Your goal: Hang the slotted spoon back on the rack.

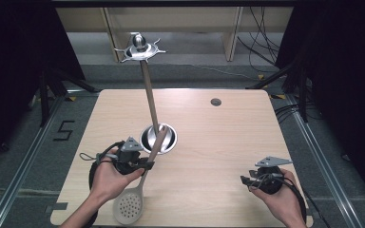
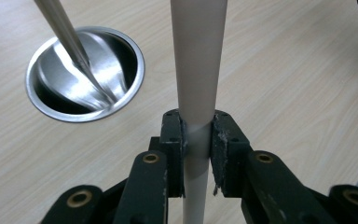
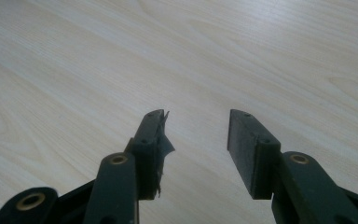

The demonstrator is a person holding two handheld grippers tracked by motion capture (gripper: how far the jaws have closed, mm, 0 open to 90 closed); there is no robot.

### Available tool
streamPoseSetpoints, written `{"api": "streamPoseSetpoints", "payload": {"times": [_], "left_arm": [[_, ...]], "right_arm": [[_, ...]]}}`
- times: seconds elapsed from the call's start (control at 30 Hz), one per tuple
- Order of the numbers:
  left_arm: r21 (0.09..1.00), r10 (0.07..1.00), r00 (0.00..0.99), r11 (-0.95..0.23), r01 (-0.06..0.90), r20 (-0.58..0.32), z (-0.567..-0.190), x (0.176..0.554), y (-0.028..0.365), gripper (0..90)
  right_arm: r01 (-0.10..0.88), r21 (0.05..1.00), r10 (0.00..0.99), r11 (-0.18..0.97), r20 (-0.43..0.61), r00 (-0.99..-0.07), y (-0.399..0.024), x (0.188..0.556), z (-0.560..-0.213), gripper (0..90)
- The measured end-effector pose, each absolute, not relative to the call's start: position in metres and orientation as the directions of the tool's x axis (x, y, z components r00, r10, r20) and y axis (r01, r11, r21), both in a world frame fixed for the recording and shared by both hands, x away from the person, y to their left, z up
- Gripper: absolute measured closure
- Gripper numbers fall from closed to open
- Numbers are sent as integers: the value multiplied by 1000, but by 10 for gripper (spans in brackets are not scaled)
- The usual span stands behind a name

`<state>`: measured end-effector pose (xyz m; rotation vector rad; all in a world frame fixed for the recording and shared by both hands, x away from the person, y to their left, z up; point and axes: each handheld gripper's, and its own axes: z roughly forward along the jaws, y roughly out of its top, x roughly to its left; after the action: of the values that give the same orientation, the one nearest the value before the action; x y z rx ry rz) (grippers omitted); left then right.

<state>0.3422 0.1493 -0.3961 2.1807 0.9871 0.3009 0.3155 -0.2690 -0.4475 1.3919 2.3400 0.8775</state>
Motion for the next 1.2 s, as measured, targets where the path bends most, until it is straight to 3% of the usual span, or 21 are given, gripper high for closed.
{"api": "streamPoseSetpoints", "payload": {"times": [0.63,1.2], "left_arm": [[791,780,622,-339,509,-66,-372,332,186,757],[824,812,580,-282,491,-67,-351,331,205,758]], "right_arm": [[697,624,865,353,66,-498,-269,316,-448,561],[695,629,870,349,59,-490,-269,316,-448,560]]}}
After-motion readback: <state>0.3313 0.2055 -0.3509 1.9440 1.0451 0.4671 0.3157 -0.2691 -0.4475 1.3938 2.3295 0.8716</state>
